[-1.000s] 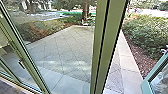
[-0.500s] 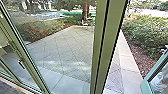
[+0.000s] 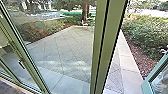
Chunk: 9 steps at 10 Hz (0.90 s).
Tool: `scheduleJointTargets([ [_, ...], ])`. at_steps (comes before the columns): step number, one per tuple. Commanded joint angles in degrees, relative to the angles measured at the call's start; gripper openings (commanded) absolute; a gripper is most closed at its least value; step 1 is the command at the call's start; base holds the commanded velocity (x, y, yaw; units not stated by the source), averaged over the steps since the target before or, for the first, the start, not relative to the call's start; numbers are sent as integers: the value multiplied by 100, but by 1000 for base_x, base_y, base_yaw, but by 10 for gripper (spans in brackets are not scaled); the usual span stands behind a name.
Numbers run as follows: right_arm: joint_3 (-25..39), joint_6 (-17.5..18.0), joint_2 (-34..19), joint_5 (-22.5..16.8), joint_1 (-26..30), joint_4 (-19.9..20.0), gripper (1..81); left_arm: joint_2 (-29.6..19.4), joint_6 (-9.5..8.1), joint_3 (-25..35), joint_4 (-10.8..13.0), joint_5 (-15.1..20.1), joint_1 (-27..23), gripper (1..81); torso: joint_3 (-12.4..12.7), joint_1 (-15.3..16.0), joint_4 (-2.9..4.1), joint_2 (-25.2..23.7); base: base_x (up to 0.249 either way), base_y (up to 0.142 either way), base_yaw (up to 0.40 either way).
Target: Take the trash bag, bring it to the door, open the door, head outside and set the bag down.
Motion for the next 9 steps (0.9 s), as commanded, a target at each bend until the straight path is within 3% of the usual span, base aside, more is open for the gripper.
scheduleJointTargets([
  [1, -398, -373, 295, -166, -234, -71, 811, 4, 51, 12, 15, 446, -124, 10, 0, 0, 0, 0, 0, 0, 0],
  [3, -1039, -1664, 814, -209, -296, 1218, 811, 13, 51, 12, 15, 455, -124, 10, 2, 0, -2, 0, 0, 0, 0],
  [4, -1233, -2010, 1016, -236, -366, 1504, 811, 13, 51, 12, 15, 455, -124, 10, 2, 0, 0, 0, 0, 0, 0],
  [9, -2672, -2293, 2579, -254, -709, 1257, 811, -5, 51, 3, 6, 446, -133, 10, 2, -2, 0, 0, 0, 0, 0],
])
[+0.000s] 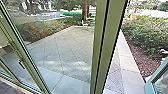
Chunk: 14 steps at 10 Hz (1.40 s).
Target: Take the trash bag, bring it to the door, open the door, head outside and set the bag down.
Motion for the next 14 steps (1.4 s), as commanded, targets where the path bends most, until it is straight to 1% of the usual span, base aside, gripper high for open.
scheduleJointTargets([
  [1, -1045, -255, 750, -353, -152, 1, 811, -2, 51, -16, 6, 444, -120, 10, 0, 0, 2, 0, 0, 0, 0],
  [2, -1401, -263, 982, -362, -169, 1, 811, -2, 43, -42, -3, 444, -146, 10, 180, 0, 0, 0, 0, 0, 0],
  [4, -1779, -263, 1272, -362, -196, -17, 811, 7, 43, -86, -3, 444, -172, 10, 356, 2, 0, 0, 0, 0, 0],
  [5, -1919, -263, 1368, -361, -196, -70, 811, 24, 43, -86, 6, 444, -172, 10, 541, 0, 0, 0, 0, 0, 0],
  [6, -1997, -263, 1421, -353, -196, -78, 811, 24, 43, -86, 6, 444, -172, 10, 549, 0, 0, -2, 0, 0, 0],
  [7, -2042, -263, 1457, -353, -204, -78, 811, 33, 43, -86, 6, 453, -172, 10, 437, 0, 0, -2, 0, 0, 0],
  [9, -2271, -263, 1615, -327, -257, -105, 811, 33, 43, -86, 6, 453, -172, 10, 516, -9, 0, -9, 0, 0, 0],
  [11, -2912, -254, 2054, -265, -371, -342, 811, 33, 43, -183, 6, 444, -216, 10, 512, -13, 0, -11, 0, 0, 0],
  [12, -3306, -263, 2316, -265, -424, -386, 811, 42, 34, -271, -3, 444, -251, 10, 512, -13, 0, -11, 0, 0, 0],
  [14, -3862, -263, 2757, -265, -494, -553, 811, 68, 34, -385, -3, 453, -313, 10, 514, -13, 0, -11, 0, 0, 0],
])
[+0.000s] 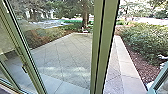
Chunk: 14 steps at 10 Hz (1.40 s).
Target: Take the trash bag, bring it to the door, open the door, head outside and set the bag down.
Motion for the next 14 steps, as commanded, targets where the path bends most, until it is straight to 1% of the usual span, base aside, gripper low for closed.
scheduleJointTargets([
  [1, -737, -38, 624, -282, 32, -324, 811, 30, 45, -58, 8, 387, -301, 10, 0, 0, 0, 0, 0, 0, 0],
  [3, -878, -38, 739, -326, 41, -376, 811, 4, 45, -58, 8, 387, -310, 10, 0, 0, 0, -2, 0, 0, 0],
  [14, -869, -38, 827, -344, 41, -438, 811, -13, 54, -58, 17, 422, -354, 10, 0, 0, 0, -2, 0, 0, 0],
])
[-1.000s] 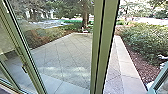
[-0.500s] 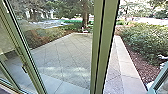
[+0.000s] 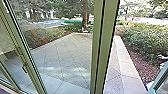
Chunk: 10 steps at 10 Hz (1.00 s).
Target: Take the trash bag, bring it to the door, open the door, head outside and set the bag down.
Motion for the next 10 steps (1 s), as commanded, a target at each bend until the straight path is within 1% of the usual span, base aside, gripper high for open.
scheduleJointTargets([
  [1, 38, -38, 32, -335, 165, -57, 811, -9, 51, -8, 15, 404, -245, 10, 0, 0, 0, 0, 0, 0, 0],
  [4, 38, -38, 32, -335, 165, -58, 811, -9, 51, -8, 6, 404, -245, 10, 0, -2, 0, 0, 0, 0, -135],
  [10, 47, -38, 32, -335, 157, -58, 811, -26, 51, -8, 6, 404, -245, 10, 0, -2, 0, 0, 0, 0, -209],
])
